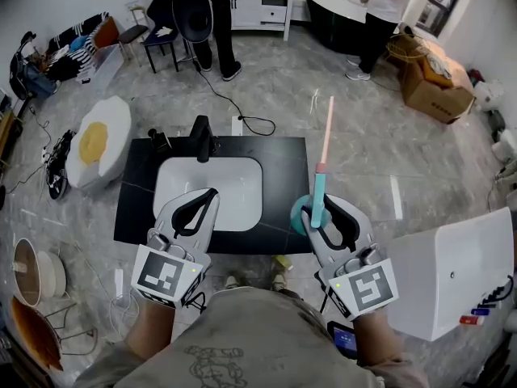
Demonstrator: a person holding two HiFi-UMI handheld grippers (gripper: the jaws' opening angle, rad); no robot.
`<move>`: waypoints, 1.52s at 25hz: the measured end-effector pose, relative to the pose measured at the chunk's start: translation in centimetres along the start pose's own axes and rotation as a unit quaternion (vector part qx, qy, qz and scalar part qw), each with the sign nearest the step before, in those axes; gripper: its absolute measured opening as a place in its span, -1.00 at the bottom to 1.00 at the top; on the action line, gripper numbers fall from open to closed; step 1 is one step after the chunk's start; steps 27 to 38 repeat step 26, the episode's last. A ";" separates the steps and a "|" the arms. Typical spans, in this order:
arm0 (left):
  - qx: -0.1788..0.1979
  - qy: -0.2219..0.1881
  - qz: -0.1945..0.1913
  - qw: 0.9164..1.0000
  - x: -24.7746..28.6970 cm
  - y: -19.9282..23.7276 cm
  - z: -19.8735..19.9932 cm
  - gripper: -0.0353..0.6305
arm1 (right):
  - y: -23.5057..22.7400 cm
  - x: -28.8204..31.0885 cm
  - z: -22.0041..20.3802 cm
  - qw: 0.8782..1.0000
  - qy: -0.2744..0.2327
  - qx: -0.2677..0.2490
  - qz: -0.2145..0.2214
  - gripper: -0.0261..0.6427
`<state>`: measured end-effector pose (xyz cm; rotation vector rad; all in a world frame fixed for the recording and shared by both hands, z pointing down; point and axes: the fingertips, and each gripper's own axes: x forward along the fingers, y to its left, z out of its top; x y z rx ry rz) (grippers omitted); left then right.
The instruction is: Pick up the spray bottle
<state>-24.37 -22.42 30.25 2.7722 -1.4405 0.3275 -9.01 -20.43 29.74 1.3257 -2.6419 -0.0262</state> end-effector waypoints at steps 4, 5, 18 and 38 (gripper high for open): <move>-0.007 0.017 -0.001 1.000 -0.1 -0.4 -1.3 -0.89 | 0.5 -0.1 -1.9 1.000 0.021 0.010 0.007 -0.44; -0.008 0.020 -0.003 1.000 -0.1 -0.5 -1.7 -0.89 | 0.6 -0.1 -2.3 1.000 0.025 0.013 0.009 -0.44; -0.019 0.043 -0.011 0.999 -0.1 -1.0 -4.0 -0.89 | 1.4 0.5 -4.2 0.999 0.046 0.024 0.018 -0.44; -0.022 0.043 -0.011 0.999 0.0 -0.9 -4.0 -0.89 | 1.2 0.6 -4.5 0.998 0.048 0.024 0.016 -0.44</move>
